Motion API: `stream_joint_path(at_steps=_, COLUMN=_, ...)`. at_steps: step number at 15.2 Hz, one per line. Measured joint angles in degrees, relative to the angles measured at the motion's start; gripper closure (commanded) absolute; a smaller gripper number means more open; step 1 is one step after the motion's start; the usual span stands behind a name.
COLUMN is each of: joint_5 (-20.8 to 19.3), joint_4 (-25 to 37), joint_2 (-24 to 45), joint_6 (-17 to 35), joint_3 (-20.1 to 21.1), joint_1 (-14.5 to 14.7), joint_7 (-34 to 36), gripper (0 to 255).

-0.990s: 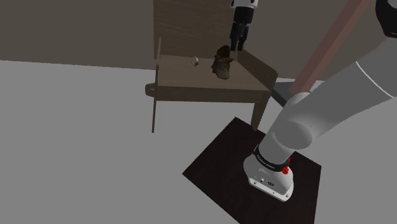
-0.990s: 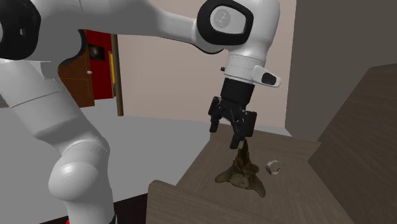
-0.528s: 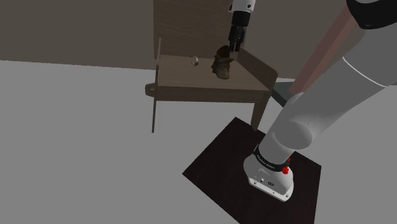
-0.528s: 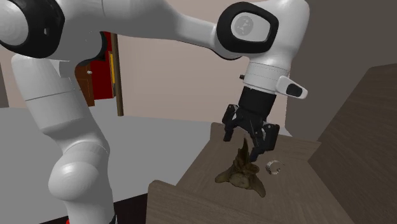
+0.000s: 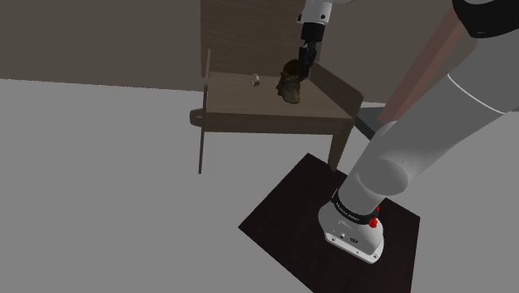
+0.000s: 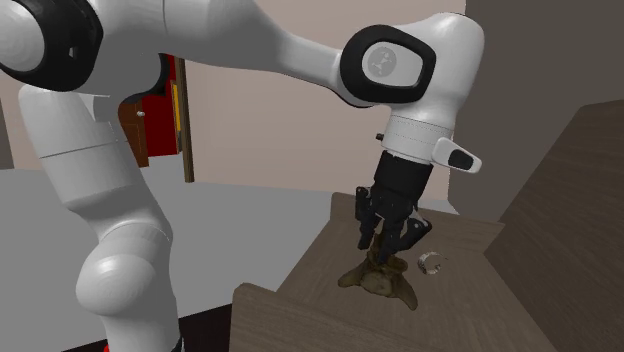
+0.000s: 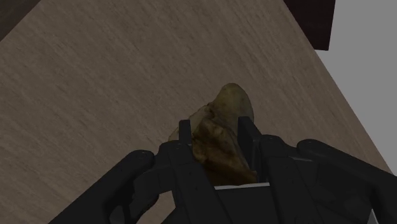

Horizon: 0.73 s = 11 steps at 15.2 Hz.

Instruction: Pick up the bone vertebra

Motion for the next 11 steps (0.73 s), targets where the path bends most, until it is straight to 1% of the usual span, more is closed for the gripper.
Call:
stream_joint_path(at_steps=7, joint_5=0.01, joint_4=0.03, joint_2=0.04, joint_6=0.01, joint_3=-0.02, joint_1=-0.01, joint_7=-0.03, gripper=255)
stream_joint_path(at_steps=11, joint_5=0.05, joint_4=2.25, joint_2=-0.08, joint_6=-2.37, joint_3=0.17, joint_1=0.1, joint_7=0.25, gripper=255)
